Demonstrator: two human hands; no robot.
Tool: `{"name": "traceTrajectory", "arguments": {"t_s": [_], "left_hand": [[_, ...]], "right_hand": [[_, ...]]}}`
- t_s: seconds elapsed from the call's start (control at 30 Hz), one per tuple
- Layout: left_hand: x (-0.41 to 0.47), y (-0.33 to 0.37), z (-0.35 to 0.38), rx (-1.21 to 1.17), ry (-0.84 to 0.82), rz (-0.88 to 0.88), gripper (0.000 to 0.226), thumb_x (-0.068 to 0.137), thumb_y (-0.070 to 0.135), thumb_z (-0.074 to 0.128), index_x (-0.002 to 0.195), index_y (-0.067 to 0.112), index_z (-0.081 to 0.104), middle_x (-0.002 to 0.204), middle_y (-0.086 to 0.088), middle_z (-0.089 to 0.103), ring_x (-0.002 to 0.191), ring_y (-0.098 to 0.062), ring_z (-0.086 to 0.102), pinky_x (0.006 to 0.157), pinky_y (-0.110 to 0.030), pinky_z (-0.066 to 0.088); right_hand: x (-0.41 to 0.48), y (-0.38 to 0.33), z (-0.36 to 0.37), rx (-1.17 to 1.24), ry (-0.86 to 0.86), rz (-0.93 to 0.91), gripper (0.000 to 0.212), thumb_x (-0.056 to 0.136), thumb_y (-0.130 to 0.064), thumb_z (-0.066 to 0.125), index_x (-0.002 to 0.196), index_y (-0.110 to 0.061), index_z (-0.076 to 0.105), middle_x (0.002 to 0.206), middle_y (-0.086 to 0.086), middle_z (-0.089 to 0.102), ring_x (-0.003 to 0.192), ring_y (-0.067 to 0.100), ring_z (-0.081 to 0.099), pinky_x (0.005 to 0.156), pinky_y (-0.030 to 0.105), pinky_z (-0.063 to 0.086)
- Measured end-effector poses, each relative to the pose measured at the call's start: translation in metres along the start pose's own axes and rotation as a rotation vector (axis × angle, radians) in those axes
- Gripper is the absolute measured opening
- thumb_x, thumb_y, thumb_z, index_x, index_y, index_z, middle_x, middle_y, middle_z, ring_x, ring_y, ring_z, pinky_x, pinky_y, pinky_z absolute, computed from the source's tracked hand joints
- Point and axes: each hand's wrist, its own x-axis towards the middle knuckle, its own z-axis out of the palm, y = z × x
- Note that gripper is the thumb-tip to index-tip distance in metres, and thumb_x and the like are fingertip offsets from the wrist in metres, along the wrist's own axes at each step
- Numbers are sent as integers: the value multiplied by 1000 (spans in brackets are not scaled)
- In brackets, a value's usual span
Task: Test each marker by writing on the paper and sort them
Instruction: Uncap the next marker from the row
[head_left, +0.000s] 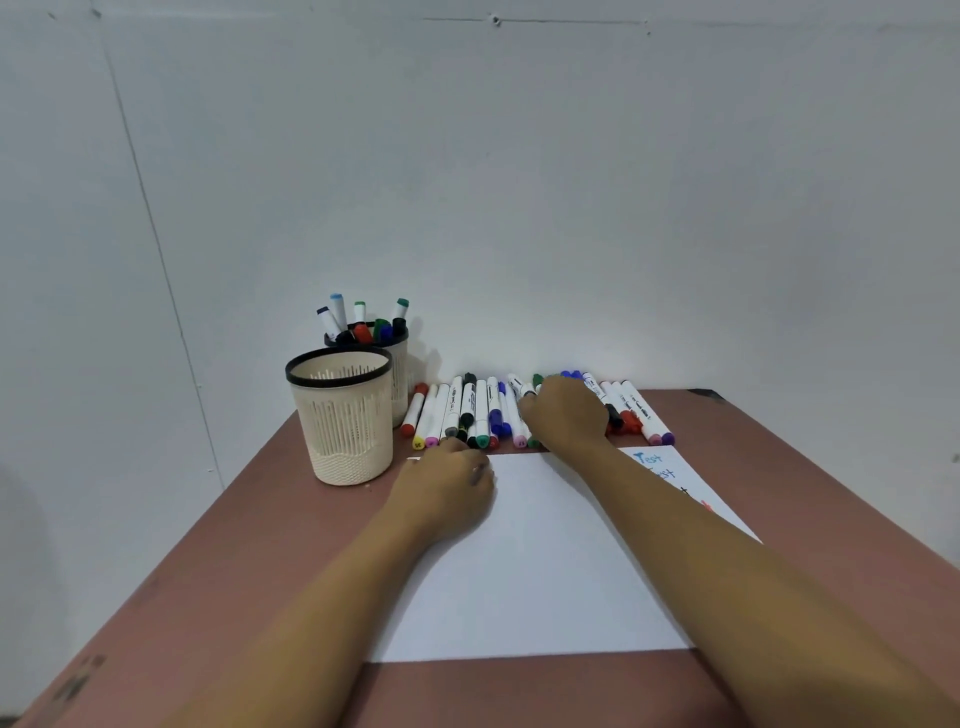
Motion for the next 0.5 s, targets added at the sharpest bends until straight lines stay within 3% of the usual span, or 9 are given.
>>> {"name": "traceTrajectory", "arguments": {"t_s": [0.13, 0.23, 0.33, 0.4, 0.5], "left_hand": [[4, -4, -3, -48, 194, -22, 34, 95, 32, 41, 116, 21, 64, 121, -1, 53, 114, -22, 47, 96, -38, 39], [6, 1, -8, -170, 323, 14, 43, 92, 36, 35, 100, 12, 70, 104, -4, 60, 100, -24, 54, 83, -36, 44], [5, 18, -18, -478, 181, -54, 38, 99, 33, 41, 80, 12, 67, 81, -2, 61, 83, -18, 53, 68, -26, 37], [2, 29, -23, -909, 22, -116, 39, 99, 37, 43, 89, 8, 68, 86, -5, 67, 79, -13, 57, 70, -24, 43], [0, 35, -21, -1258, -51, -158, 35, 97, 32, 48, 96, 1, 63, 98, -14, 70, 94, -20, 67, 81, -30, 53]], "right_hand": [[-15, 12, -16, 190, 52, 27, 42, 95, -25, 46, 57, -13, 33, 59, 0, 37, 66, 23, 42, 48, 28, 21], [-37, 21, -29, 367, 48, -3, 42, 93, -22, 50, 55, -11, 35, 56, 3, 38, 58, 19, 35, 52, 30, 23], [-63, 27, -35, 561, 12, -44, 31, 94, -22, 54, 66, -8, 56, 60, -1, 49, 60, 13, 42, 54, 24, 30], [-78, 26, -33, 636, -17, -101, 24, 94, -21, 56, 73, -11, 61, 59, -8, 52, 58, 4, 46, 51, 13, 32], [-89, 24, -24, 642, -70, -188, 19, 94, -24, 58, 81, -13, 67, 70, -8, 62, 66, -1, 54, 56, 9, 38]]}}
